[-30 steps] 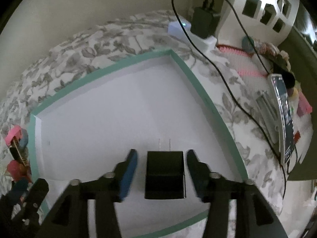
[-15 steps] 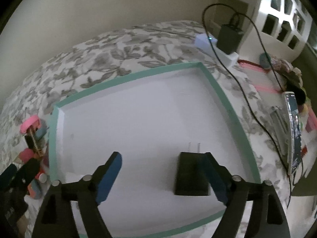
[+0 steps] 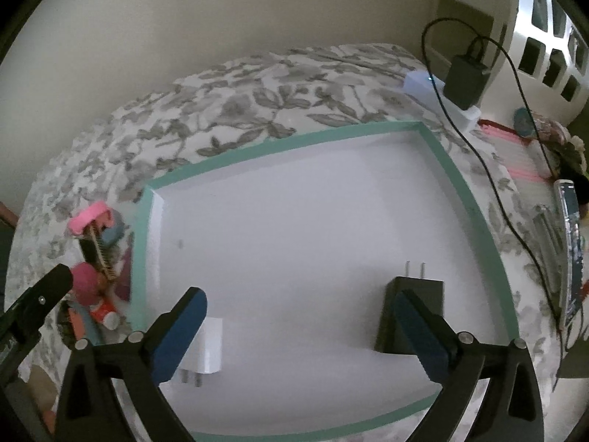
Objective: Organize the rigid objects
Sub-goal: 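Move both tools back to the pile of items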
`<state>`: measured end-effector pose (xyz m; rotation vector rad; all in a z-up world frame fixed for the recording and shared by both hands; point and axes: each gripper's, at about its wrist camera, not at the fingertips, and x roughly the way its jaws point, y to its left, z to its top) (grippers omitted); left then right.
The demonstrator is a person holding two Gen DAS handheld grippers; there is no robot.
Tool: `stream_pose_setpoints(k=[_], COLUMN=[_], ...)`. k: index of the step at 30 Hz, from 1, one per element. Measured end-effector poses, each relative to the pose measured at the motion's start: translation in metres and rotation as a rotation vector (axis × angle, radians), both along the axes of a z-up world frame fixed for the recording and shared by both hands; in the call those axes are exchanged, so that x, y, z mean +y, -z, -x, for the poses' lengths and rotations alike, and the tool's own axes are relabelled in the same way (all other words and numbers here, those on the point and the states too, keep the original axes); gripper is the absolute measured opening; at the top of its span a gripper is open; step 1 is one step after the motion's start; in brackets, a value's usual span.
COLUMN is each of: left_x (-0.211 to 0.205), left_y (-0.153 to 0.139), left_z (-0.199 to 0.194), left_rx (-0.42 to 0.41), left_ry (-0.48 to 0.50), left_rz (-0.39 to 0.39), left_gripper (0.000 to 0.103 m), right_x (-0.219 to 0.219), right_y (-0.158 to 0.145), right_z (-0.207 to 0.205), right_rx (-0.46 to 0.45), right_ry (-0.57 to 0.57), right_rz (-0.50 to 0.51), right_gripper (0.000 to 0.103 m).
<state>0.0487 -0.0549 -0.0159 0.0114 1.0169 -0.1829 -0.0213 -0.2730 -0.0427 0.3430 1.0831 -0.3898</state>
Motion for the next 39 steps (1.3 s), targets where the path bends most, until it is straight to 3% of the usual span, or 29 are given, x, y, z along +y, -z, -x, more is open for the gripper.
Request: stream_pose_setpoints(k=[7, 15, 22, 25, 31, 39], left_x=[0.050, 0.117, 0.158, 0.168, 0.173, 0.154], left_y=[-0.010, -0.015, -0.013, -0.009, 0.008, 0.041], left_z=[-0.013, -0.021, -0.021, -0.021, -0.024, -0.031], left_rx=[-0.008, -0.016, -0.005, 0.021, 0.093, 0.258], left_ry=[-0.107, -0.289, -0.387, -0.406, -0.410, -0.323], left_rz=[0.054, 0.082, 0.094, 0.101, 0.105, 0.124], left_gripper=[0.099, 0.099, 0.099, 0.099, 0.099, 0.099], right_x=[0.021, 0.075, 0.130, 0.152, 0.180, 0.203], right_y=[-0.012, -0.019, -0.018, -0.016, 0.001, 0.028], right_z=[-0.008, -0.025, -0.040, -0.044, -0.051, -0.057], right_rx=[-0.068, -0.084, -0.077, -0.066, -0.009, 0.076], right_ry=[-0.041, -0.194, -0.328, -0.386, -0.438, -0.489], right_rz=[-0.032, -0.062, -0.064, -0.066, -0.084, -0.060], right_gripper=[0.103, 0.103, 0.103, 0.102, 0.089, 0.079])
